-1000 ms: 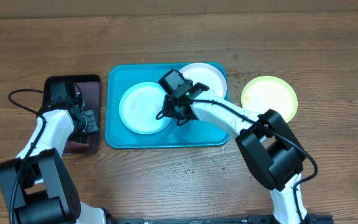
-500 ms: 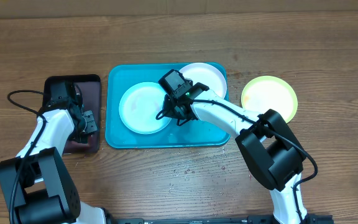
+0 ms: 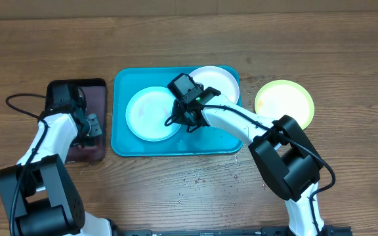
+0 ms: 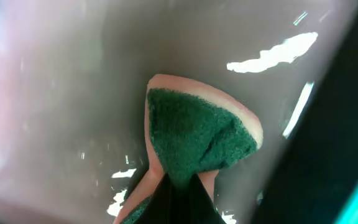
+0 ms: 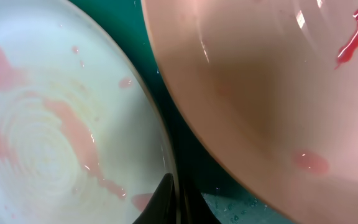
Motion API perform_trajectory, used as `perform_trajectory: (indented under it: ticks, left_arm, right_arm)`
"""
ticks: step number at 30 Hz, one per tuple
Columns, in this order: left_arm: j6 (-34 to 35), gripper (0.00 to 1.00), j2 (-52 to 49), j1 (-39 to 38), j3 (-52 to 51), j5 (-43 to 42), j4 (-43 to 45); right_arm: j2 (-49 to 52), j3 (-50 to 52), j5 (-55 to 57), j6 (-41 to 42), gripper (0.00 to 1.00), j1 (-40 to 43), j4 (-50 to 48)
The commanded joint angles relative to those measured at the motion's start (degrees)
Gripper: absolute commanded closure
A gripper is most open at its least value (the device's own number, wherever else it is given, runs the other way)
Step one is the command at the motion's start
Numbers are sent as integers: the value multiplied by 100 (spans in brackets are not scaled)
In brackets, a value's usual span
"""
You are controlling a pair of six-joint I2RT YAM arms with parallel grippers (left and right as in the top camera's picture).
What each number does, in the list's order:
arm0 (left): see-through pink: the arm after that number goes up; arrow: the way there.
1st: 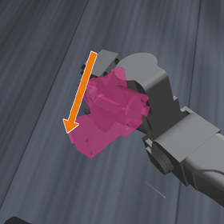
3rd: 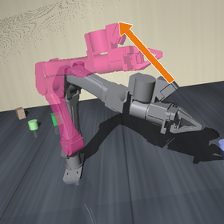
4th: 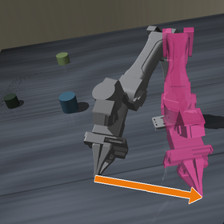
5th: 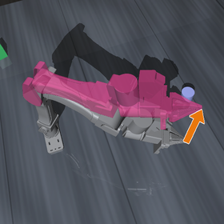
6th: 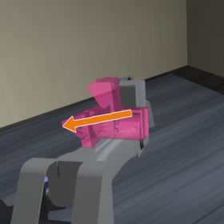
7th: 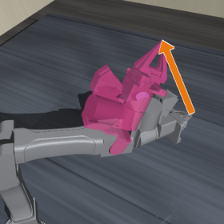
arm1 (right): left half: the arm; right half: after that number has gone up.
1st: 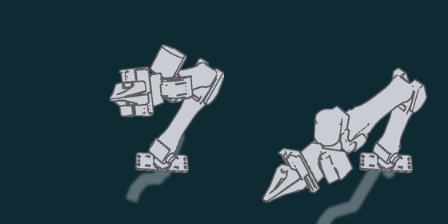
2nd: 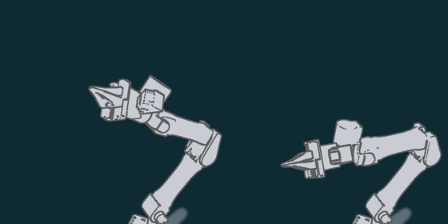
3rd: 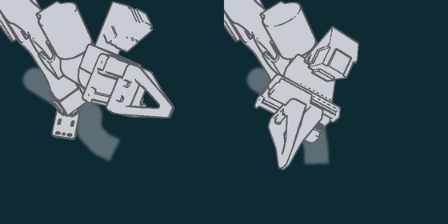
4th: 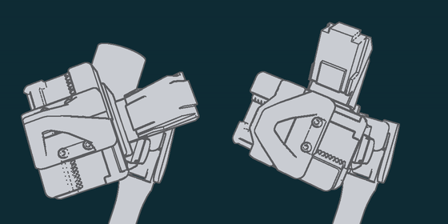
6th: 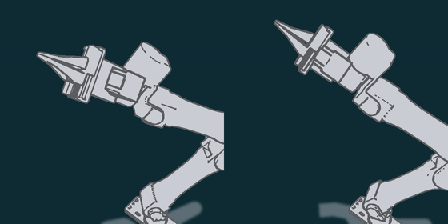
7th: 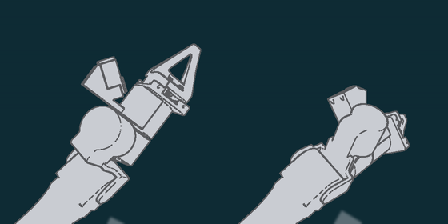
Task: Clean dirty plates on tray and stack at the side
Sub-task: 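Lift the wet sponge out of the basin with the left gripper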
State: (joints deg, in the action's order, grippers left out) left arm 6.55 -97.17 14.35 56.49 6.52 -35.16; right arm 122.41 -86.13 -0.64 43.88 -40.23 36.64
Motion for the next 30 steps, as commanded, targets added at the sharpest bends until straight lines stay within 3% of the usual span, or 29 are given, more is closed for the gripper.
perform_trajectory:
  ticks: [1,4,21,30]
  left_arm:
    - [35,96,562,31,382,-553,201]
    - [-79,96,828,31,382,-979,286]
    - [-269,96,1582,387,219,-1668,179]
    - [-74,96,2632,1244,-1231,-2861,1611]
  right_arm:
    - [85,57,61,-87,96,-26,120]
    - [85,57,61,-87,96,-26,120]
    - [85,57,66,-90,96,-24,146]
    - [85,57,120,-90,96,-24,160]
